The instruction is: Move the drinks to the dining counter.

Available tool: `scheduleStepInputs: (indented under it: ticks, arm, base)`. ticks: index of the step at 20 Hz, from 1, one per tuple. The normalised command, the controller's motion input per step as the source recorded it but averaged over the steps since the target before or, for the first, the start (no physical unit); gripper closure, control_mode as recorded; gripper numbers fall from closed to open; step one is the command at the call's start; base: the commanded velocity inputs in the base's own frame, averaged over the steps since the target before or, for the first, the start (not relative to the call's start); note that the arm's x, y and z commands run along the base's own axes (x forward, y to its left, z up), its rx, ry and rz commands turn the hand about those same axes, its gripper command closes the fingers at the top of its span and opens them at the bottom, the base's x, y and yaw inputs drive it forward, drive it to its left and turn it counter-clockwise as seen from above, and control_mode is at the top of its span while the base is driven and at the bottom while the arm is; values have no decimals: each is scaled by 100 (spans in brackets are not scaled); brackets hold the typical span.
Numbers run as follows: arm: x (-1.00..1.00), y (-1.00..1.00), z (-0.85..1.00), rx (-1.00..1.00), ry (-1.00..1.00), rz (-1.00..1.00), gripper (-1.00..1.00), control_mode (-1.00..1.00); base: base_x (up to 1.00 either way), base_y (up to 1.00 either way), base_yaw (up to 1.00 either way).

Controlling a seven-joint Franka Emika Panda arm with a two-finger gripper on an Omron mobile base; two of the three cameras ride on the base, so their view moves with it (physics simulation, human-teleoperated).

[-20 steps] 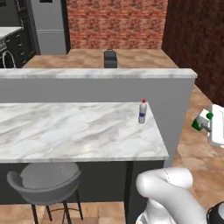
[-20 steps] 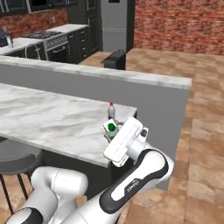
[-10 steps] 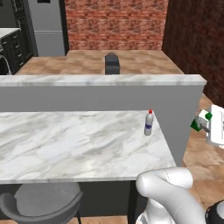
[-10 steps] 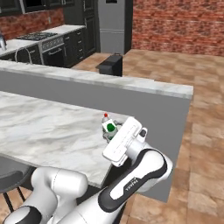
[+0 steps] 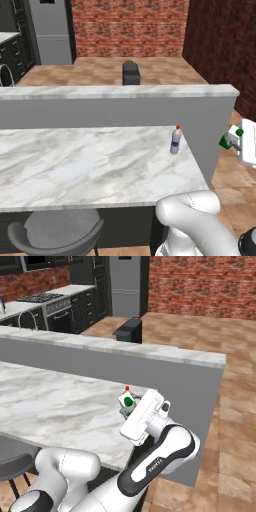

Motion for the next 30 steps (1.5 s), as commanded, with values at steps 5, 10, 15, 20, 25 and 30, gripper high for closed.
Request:
scheduleStepInputs:
  ticks: [5, 10, 15, 20, 25, 30]
  arm:
    - [0, 0, 0, 0, 0, 0, 100, 100]
    - [20, 39, -26, 0, 8, 3, 100, -100]
    - [29, 1, -2, 6, 18, 8, 100, -100]
    - [13, 0, 0, 0, 24, 15, 100, -100]
    - [9, 0, -1, 0, 14, 15, 100, -100]
    - [0, 0, 0, -3, 0, 14, 100, -100]
  base:
    - [20, 17, 14]
    - [0, 0, 0]
    - [0, 0, 0]
    - [0, 0, 0]
    - [0, 0, 0]
    - [0, 0, 0]
